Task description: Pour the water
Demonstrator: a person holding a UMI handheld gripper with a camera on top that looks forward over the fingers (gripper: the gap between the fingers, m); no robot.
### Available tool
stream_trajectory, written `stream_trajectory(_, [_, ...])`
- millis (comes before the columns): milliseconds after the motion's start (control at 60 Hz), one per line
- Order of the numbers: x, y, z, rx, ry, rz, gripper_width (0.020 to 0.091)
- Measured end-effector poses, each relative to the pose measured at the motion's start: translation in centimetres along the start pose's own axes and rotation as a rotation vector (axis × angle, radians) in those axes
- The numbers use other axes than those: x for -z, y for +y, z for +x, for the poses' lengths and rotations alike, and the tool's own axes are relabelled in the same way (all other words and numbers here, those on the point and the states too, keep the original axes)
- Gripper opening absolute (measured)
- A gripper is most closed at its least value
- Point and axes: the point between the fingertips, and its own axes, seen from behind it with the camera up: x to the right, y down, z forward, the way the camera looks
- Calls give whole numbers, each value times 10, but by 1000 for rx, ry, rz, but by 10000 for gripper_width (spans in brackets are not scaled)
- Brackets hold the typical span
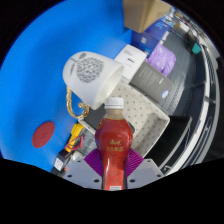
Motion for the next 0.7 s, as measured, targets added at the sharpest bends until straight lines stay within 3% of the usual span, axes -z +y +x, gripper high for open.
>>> stream_trajectory(350, [5, -1, 11, -81, 53, 15, 245])
stream_trajectory(533, [9, 24, 21, -526, 32, 13, 247])
stream_trajectory(700, [7, 33, 14, -1192, -51, 24, 261])
